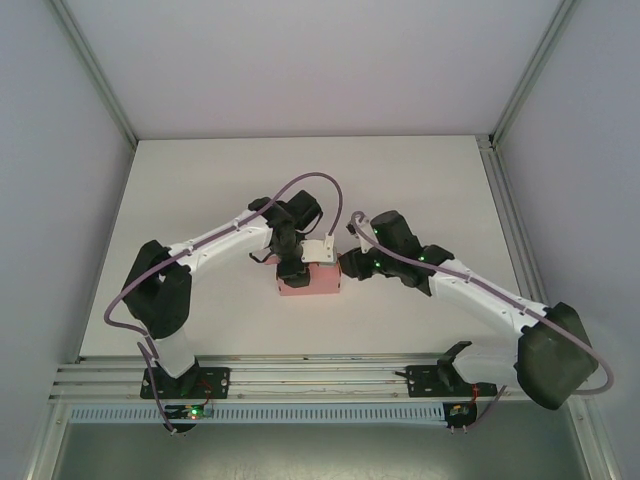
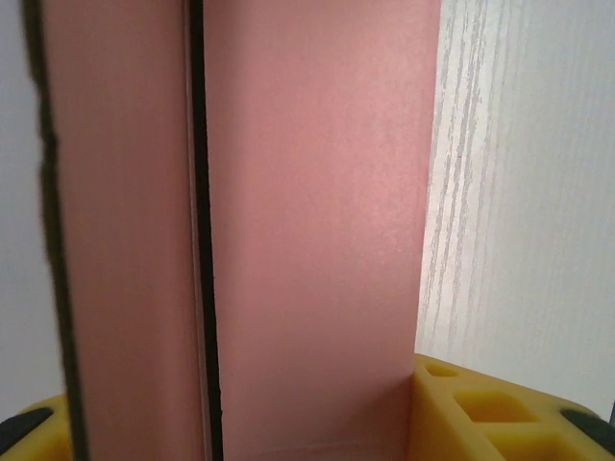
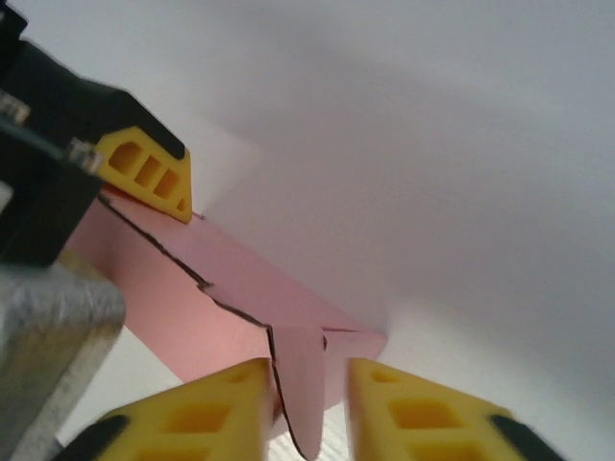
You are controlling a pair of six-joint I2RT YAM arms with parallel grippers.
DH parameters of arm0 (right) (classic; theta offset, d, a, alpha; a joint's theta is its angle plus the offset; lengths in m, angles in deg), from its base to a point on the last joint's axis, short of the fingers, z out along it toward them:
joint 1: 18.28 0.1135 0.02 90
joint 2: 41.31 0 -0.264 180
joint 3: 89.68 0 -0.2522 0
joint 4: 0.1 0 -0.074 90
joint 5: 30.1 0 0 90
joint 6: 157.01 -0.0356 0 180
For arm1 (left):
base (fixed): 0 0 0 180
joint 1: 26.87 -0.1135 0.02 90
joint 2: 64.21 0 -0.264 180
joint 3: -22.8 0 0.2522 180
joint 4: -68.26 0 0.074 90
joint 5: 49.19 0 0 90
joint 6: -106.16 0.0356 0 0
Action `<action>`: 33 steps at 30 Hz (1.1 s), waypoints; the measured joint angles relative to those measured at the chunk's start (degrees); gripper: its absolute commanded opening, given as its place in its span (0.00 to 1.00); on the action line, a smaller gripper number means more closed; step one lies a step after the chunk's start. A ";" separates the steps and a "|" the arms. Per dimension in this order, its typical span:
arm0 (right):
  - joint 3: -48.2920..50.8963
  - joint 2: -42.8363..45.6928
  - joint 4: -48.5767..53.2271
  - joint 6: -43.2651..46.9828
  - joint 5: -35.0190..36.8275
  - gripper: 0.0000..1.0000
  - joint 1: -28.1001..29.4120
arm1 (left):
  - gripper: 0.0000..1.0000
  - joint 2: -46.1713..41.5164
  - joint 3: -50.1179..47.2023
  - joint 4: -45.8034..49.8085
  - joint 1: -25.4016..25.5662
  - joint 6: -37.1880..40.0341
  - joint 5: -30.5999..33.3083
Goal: Assemble paper box
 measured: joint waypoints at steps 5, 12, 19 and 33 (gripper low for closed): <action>-2.38 -0.92 2.08 -2.10 1.84 0.00 1.97 | 0.51 0.02 0.00 -0.02 -0.04 -0.72 -0.09; -4.13 -1.44 4.07 -11.67 7.15 0.00 5.68 | 0.50 0.57 0.22 0.02 -0.26 -1.70 -0.04; -1.20 -1.33 -1.90 -27.21 11.10 0.00 7.41 | 0.50 0.98 0.57 -0.04 -0.74 -3.93 -0.04; 15.26 4.04 -24.72 -20.81 35.82 0.00 19.58 | 0.50 0.87 0.55 -0.66 -0.74 -6.16 -0.98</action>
